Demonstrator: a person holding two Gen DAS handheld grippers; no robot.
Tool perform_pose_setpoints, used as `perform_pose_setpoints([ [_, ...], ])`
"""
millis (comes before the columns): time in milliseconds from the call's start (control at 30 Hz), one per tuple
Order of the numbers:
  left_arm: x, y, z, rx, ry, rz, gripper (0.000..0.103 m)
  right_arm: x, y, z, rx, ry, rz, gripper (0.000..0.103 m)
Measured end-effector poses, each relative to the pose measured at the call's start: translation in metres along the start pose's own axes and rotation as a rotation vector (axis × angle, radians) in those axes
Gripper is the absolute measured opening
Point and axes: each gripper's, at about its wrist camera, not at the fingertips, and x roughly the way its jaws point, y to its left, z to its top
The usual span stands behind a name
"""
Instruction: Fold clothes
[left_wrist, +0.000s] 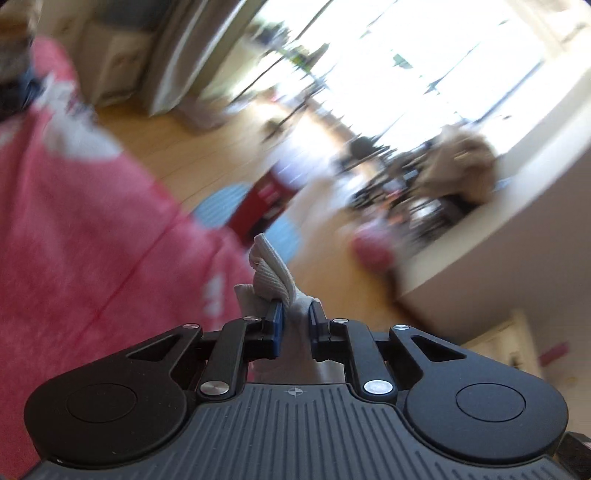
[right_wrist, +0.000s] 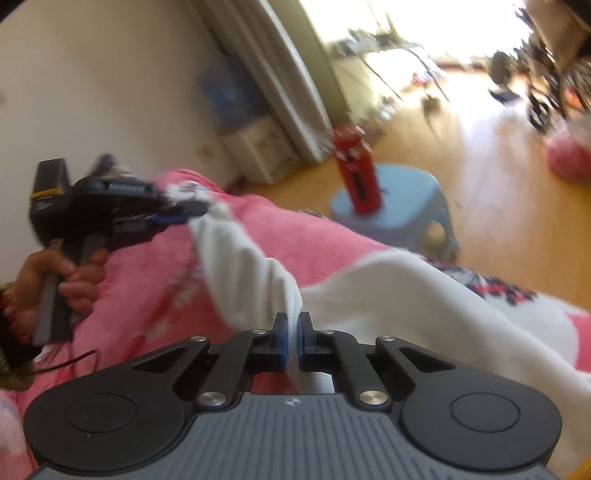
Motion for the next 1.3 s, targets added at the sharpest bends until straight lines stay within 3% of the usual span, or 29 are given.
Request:
perform_pose_setpoints([
  [133,-0.039,0.010,-0.014,0.062,0.008,-0.039,0.012,-0.014,0.024,-0.019,-0.149,-0.010,0.080,0.005],
  [200,-0.054,0.023,-0.025,0.062,0.051,-0.025,0.012,-0.014,0.038,-0.032,-0.232,0.025,0.108,0.005],
  [333,-0.074,0.055,-0.033,-0.022,0.118,0.103,0.018,0.001,0.067,-0.057,-0.430,0.127,0.084,0.005],
  [433,-0.087,0.070,-0.020,-0.111,0.069,0.184,0.019,0.013,0.082,-0.070,-0.551,0.185,0.049,0.005],
  [533,-0.099,0.058,0.008,-0.086,-0.013,0.207,0.021,0.020,0.088,-0.077,-0.624,0.210,0.025,0.006],
  [600,-0.100,0.033,0.030,0.027,-0.045,0.213,0.022,0.019,0.086,-0.078,-0.634,0.215,0.024,0.006],
  [667,-0.095,-0.001,0.044,0.234,-0.063,0.254,0.026,0.019,0.084,-0.077,-0.622,0.217,0.029,0.007],
  [700,-0.089,-0.018,0.042,0.362,-0.036,0.273,0.029,0.019,0.083,-0.076,-0.615,0.218,0.032,0.007],
  [733,-0.082,-0.035,0.040,0.490,-0.008,0.292,0.041,0.019,0.082,-0.076,-0.608,0.219,0.034,0.007],
  [767,-0.075,-0.051,0.037,0.613,0.026,0.308,0.048,0.019,0.081,-0.075,-0.600,0.219,0.035,0.007],
  [800,-0.063,-0.059,0.026,0.700,0.094,0.313,0.048,0.017,0.082,-0.075,-0.588,0.219,0.038,0.007],
  [933,-0.035,-0.057,-0.041,0.958,0.329,0.252,0.048,0.010,0.077,-0.069,-0.520,0.190,0.061,0.008],
  [1033,-0.035,-0.047,-0.081,1.077,0.431,0.207,0.048,0.009,0.074,-0.066,-0.501,0.180,0.058,0.009],
  [1100,-0.035,-0.043,-0.092,1.074,0.508,0.199,0.048,0.009,0.072,-0.066,-0.498,0.175,0.055,0.008],
  [1300,-0.049,-0.042,-0.086,1.091,0.546,0.154,0.048,0.005,0.068,-0.065,-0.470,0.141,0.059,0.007],
])
